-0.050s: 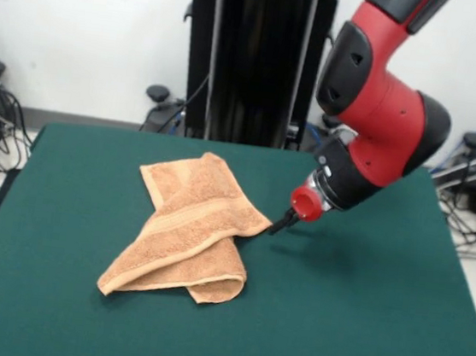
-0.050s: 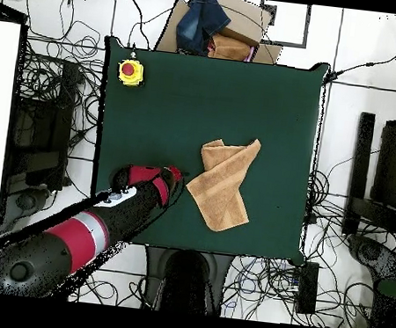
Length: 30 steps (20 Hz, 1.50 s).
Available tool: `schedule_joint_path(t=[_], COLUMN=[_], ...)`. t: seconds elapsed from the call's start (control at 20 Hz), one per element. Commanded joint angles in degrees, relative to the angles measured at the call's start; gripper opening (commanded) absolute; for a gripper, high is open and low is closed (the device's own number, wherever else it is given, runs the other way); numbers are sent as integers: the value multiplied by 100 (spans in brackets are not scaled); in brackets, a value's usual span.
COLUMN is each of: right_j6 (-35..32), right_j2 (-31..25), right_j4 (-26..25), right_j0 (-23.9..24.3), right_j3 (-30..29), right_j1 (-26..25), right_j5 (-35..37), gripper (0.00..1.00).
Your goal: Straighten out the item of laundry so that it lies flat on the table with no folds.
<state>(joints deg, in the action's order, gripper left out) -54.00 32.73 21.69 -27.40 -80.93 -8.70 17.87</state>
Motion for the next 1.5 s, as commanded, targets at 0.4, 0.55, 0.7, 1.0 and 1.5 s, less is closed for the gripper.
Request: schedule_joint_path(t=[0.4,0.55,0.7,1.0,1.5], right_j6=[-1333,-1292,-1334,-1525,-1537], right_j2=[-348,-351,-445,-479,-524], right_j4=[-449,-539,-617,-512,-493], right_j0=[295,320,362,336,311], right_j3=[-229,-342,-524,-456,-438], right_j1=[-78,10,85,-104,-298], right_j5=[-833,-816,-954,-1023,-1188], gripper=[100,100,100,100,100])
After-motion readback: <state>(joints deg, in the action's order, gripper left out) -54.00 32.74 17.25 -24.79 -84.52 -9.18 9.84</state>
